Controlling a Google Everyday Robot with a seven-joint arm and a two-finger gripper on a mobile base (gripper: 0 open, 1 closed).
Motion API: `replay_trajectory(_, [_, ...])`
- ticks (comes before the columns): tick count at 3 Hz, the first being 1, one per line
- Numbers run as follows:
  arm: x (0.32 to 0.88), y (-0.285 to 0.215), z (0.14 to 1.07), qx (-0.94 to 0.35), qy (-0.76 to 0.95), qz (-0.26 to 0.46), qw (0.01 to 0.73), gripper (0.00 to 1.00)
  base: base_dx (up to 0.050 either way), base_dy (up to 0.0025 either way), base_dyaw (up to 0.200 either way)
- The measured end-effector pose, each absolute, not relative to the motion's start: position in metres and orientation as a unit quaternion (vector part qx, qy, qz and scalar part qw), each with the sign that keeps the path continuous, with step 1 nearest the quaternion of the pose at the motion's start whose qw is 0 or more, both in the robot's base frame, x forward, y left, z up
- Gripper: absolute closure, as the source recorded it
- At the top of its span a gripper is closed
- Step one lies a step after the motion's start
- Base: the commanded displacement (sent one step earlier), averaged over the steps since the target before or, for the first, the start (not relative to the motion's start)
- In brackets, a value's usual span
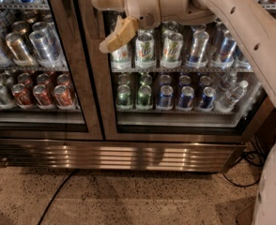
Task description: Open right fridge door
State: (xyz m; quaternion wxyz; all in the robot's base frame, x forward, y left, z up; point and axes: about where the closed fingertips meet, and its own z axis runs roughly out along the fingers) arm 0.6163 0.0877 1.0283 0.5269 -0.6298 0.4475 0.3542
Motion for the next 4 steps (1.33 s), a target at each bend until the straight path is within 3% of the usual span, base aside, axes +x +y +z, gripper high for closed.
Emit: replay_trajectory(4, [0.6006, 0.0952, 1.0186, -0.647, 0.459, 0.346, 0.501, 0.00, 0.000, 0.00000, 0.000])
